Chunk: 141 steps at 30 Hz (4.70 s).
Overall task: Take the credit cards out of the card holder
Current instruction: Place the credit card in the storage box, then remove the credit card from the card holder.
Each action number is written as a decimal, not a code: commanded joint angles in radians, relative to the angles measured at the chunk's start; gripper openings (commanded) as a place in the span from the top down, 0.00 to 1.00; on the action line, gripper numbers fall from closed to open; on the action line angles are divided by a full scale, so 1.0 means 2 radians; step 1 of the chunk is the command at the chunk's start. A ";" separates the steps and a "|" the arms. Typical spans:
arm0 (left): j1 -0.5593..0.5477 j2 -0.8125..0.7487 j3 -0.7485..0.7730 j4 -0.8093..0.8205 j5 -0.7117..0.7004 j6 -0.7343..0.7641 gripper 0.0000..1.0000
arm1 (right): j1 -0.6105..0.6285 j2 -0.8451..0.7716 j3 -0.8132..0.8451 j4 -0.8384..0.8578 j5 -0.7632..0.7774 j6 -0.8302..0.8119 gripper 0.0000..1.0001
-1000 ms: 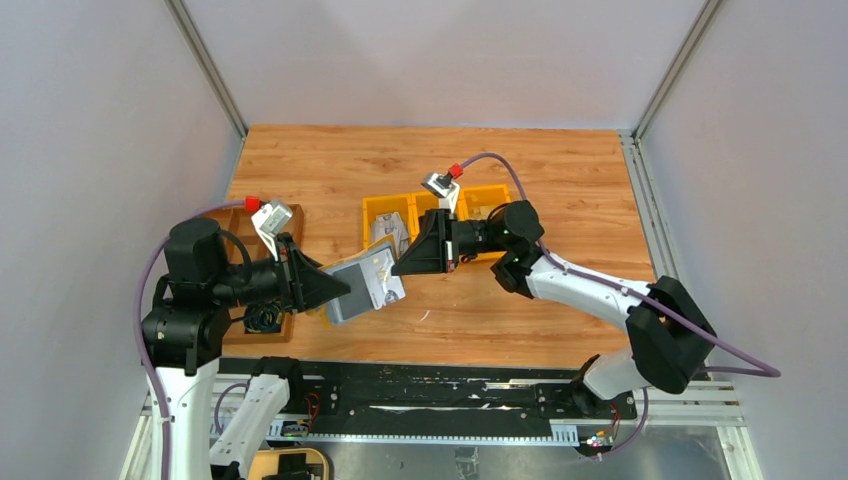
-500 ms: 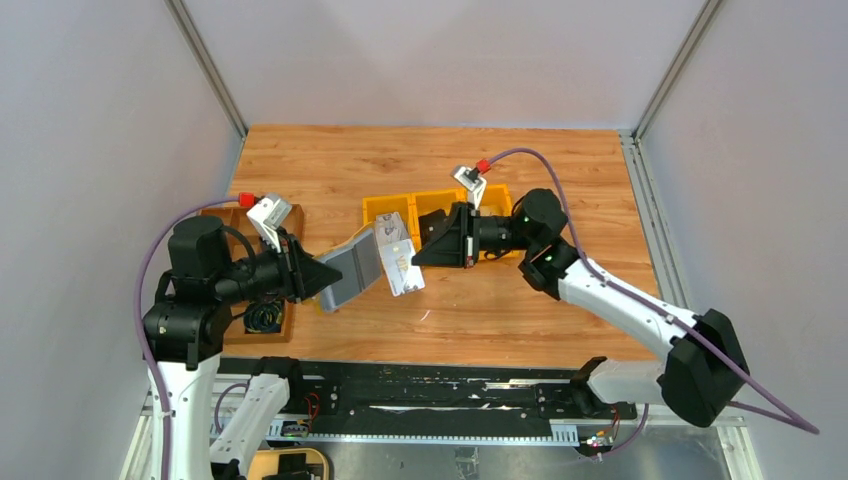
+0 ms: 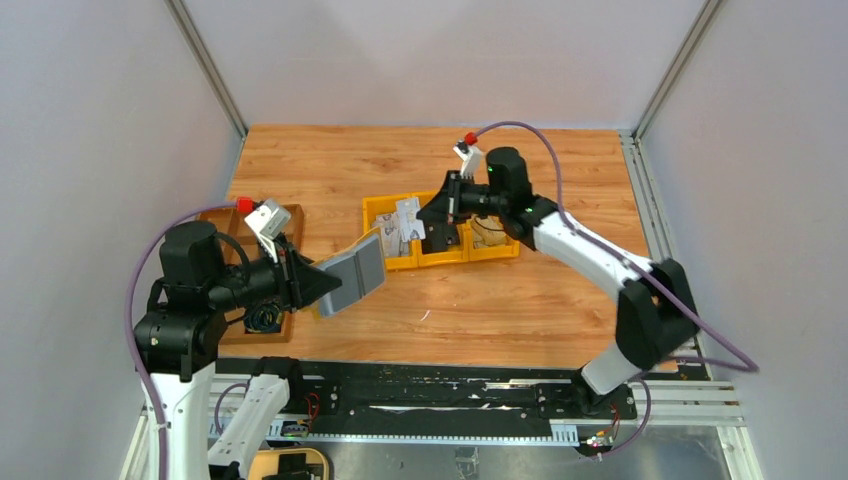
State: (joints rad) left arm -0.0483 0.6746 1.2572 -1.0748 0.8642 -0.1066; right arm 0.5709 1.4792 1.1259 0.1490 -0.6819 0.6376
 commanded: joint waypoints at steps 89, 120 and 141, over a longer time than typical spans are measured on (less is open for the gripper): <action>-0.017 -0.005 0.038 -0.150 0.095 0.195 1.00 | 0.236 0.023 0.266 -0.264 -0.119 -0.412 0.12; -0.017 -0.028 0.064 -0.150 0.056 0.244 0.46 | 0.241 0.021 0.255 -0.248 -0.096 -0.338 1.00; -0.029 -0.033 0.074 -0.150 0.115 0.246 0.64 | 0.235 0.003 0.251 -0.285 -0.092 -0.355 1.00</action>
State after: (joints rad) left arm -0.0952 0.6098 1.3891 -1.3121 0.9676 0.2348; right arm 1.0508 1.5154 1.6192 -0.4183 -0.8780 -0.0505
